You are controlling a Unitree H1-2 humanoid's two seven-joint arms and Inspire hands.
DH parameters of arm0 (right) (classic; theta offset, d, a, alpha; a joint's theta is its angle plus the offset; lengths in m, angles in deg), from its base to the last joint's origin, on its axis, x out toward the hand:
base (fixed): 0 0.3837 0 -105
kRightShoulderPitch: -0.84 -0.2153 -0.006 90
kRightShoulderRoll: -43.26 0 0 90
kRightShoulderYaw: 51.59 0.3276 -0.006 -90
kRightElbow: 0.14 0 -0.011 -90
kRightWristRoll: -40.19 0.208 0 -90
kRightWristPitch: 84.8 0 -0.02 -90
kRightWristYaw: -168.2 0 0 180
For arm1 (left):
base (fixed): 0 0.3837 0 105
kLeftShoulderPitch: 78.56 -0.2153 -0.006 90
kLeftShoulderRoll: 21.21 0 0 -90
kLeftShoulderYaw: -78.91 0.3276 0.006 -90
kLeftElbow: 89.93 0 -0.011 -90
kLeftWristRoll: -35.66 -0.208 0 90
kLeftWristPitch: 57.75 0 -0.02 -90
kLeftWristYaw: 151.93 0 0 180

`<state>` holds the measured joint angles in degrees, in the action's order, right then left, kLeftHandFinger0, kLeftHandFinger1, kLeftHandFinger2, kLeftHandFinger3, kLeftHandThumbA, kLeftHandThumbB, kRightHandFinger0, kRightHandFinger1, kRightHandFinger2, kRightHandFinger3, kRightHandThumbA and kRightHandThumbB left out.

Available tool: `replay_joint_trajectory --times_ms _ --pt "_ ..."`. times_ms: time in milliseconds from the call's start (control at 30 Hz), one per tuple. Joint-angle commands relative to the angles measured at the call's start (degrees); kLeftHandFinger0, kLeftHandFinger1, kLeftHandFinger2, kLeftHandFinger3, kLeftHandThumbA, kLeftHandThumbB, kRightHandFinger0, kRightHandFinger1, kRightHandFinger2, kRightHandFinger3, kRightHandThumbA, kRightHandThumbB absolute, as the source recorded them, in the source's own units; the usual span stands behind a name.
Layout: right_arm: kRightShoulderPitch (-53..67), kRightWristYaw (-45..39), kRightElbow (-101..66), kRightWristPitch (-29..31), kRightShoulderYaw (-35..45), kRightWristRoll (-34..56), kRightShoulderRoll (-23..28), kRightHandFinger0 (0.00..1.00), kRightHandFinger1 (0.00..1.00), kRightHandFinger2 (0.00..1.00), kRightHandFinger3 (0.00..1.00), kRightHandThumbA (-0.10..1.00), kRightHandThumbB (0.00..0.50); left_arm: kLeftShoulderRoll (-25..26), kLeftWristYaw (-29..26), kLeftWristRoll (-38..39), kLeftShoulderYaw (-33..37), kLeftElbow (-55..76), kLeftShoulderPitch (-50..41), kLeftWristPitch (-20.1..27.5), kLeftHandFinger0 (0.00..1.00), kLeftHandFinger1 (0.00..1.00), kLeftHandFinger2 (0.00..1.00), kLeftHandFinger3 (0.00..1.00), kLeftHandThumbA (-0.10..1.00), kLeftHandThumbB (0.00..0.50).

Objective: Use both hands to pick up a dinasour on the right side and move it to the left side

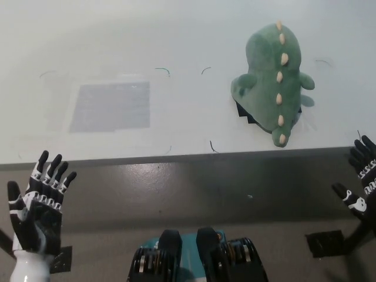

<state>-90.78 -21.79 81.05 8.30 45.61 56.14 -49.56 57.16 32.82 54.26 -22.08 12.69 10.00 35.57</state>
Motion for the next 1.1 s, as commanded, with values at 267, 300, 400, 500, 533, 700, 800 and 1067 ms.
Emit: replay_joint_trajectory --times_ms 267,300,400,500,533,700,800,1067 --pt "-9.26 1.07 -5.9 0.78 2.56 1.49 1.34 1.0 1.0 1.0 1.0 1.0 0.322 4.45 -0.75 -1.95 1.38 7.12 10.52 -3.31 1.0 1.0 1.0 1.0 1.0 0.404" --pt "-10.56 1.11 -5.51 0.69 2.79 1.66 1.48 1.0 1.0 1.0 1.0 1.0 0.319 4.89 -0.59 -1.86 1.57 7.04 12.07 -3.48 1.0 1.0 1.0 1.0 1.0 0.397" --pt "-14.3 2.22 -4.49 0.85 3.53 0.89 1.36 1.0 1.0 1.0 1.0 1.0 0.308 5.84 -0.61 -2.34 1.97 6.18 16.51 -4.69 1.0 1.0 1.0 1.0 1.0 0.428" --pt "-17.94 1.68 -3.16 0.85 3.97 1.65 2.01 1.0 1.0 1.0 1.0 1.0 0.305 6.24 -1.37 -3.55 2.51 5.92 21.08 -7.58 1.0 1.0 1.0 1.0 1.0 0.449" --pt "-19.74 2.12 -2.67 0.31 4.18 0.76 2.41 1.0 1.0 1.0 1.0 1.0 0.338 6.28 -1.18 -3.57 2.94 5.22 23.96 -8.15 1.0 1.0 1.0 1.0 1.0 0.431" --pt "-24.89 2.33 -0.72 0.08 4.18 -1.29 3.7 1.0 1.0 1.0 1.0 1.0 0.321 7.37 -0.03 -3.77 4.12 1.69 32.94 -9.76 1.0 1.0 1.0 1.0 1.0 0.463" --pt "-27.74 2.6 0.25 -0.11 4.05 -1.63 3.95 1.0 1.0 1.0 1.0 1.0 0.316 8.22 0.87 -3.05 4.73 -0.72 37.81 -10.81 1.0 1.0 1.0 1.0 1.0 0.474" --pt "-38.23 5.76 2.14 -6.9 3.29 -4.45 4.03 1.0 1.0 1.0 1.0 1.0 0.264 7.11 2.71 -3.82 7.83 -14.46 53.49 -10.35 1.0 1.0 1.0 1.0 1.0 0.454"
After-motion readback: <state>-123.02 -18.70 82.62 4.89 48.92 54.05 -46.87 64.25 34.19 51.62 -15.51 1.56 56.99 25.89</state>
